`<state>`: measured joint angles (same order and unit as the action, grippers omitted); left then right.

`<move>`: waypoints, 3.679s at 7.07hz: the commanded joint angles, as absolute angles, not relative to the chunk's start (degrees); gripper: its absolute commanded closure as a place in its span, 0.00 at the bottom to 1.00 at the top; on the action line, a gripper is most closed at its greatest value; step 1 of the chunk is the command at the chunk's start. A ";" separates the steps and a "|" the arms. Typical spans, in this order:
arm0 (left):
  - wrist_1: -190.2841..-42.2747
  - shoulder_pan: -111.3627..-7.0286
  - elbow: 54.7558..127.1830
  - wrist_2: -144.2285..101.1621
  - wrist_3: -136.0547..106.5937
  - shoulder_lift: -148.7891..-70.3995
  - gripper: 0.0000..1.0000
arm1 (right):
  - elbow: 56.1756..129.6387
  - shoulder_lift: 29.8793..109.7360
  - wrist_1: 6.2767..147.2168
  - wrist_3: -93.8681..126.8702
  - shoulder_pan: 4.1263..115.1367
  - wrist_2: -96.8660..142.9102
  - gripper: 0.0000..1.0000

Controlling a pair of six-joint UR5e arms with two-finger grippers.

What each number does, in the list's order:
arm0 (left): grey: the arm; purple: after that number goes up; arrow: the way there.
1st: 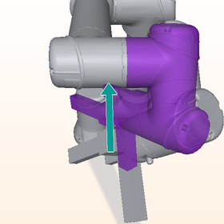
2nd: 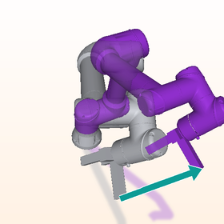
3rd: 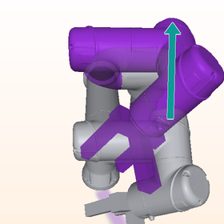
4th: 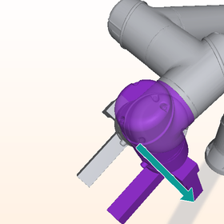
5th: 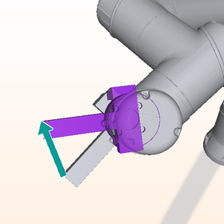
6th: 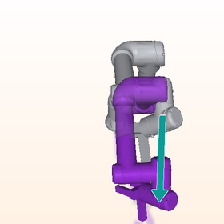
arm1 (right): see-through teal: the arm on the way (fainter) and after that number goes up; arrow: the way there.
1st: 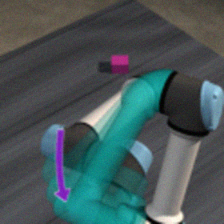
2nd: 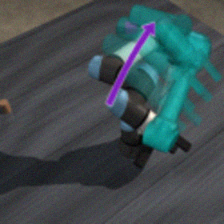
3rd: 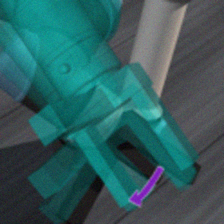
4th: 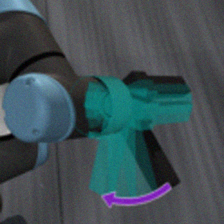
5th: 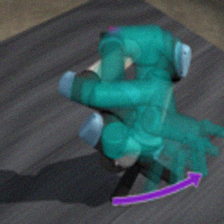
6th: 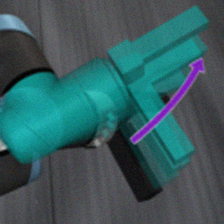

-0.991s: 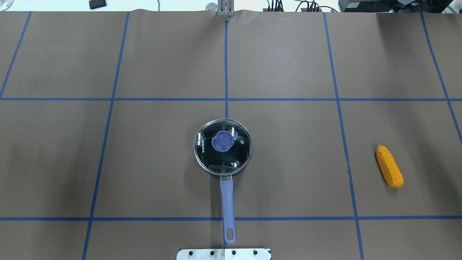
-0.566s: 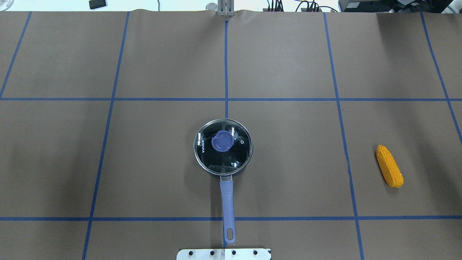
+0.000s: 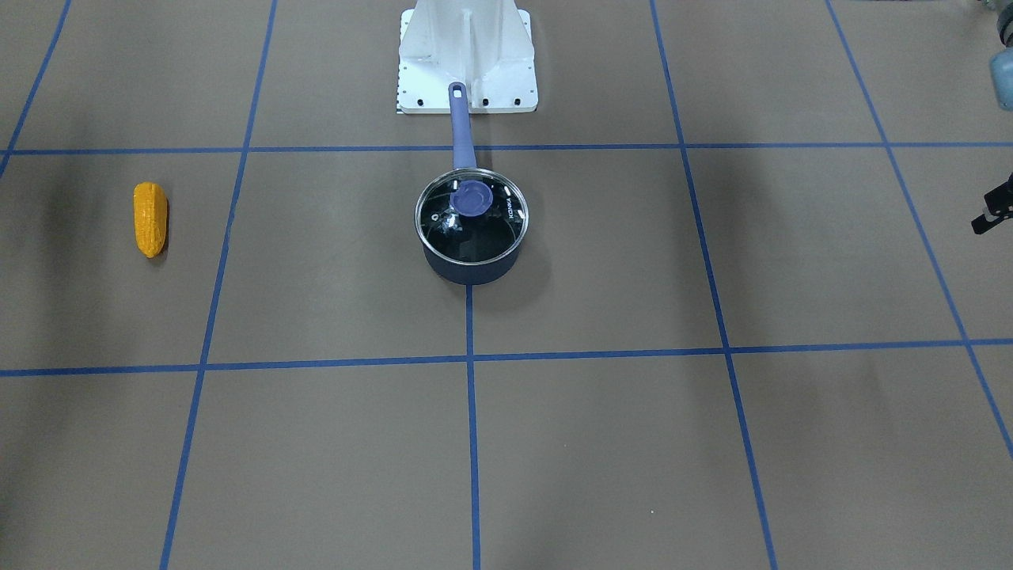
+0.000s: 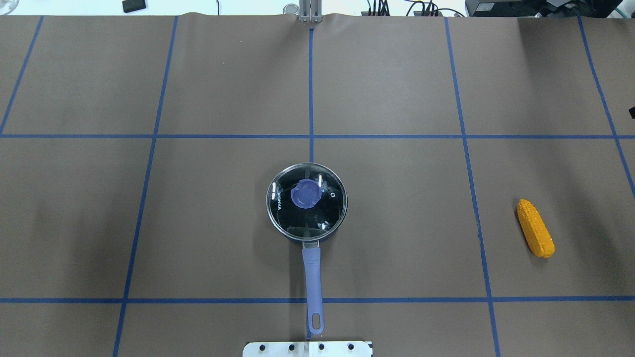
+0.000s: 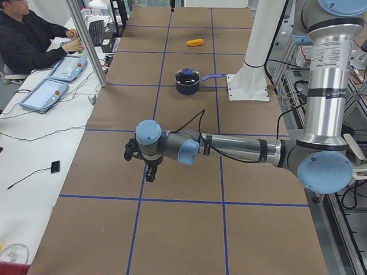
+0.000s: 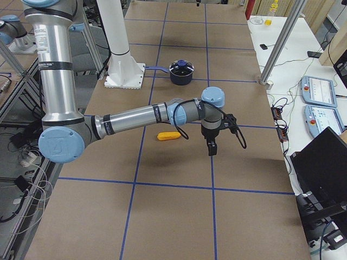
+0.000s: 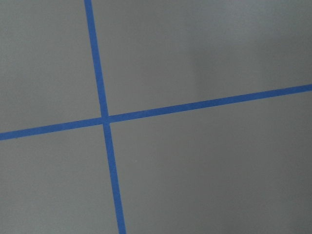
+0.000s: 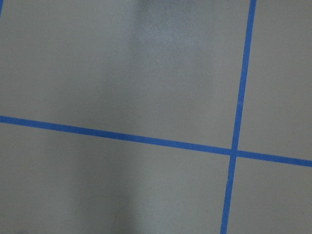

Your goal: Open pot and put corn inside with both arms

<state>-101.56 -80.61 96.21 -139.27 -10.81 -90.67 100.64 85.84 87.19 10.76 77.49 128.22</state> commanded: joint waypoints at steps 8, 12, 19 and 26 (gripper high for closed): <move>-77.17 -55.50 106.00 -128.61 -49.60 -121.61 0.01 | 115.23 93.92 78.81 38.85 49.86 122.63 0.00; -77.26 -48.70 104.69 -124.90 -58.09 -126.91 0.01 | 109.19 96.15 70.88 37.36 45.62 119.18 0.00; -77.26 -46.85 104.76 -122.78 -58.45 -127.88 0.01 | 106.35 98.17 67.59 34.02 44.38 119.71 0.01; -77.26 -46.85 104.94 -122.78 -58.45 -127.79 0.01 | 106.26 98.26 67.76 33.66 43.15 119.71 0.31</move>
<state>-77.26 -46.84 104.98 -122.78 -58.45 -127.79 106.26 98.30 67.76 33.66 43.29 119.68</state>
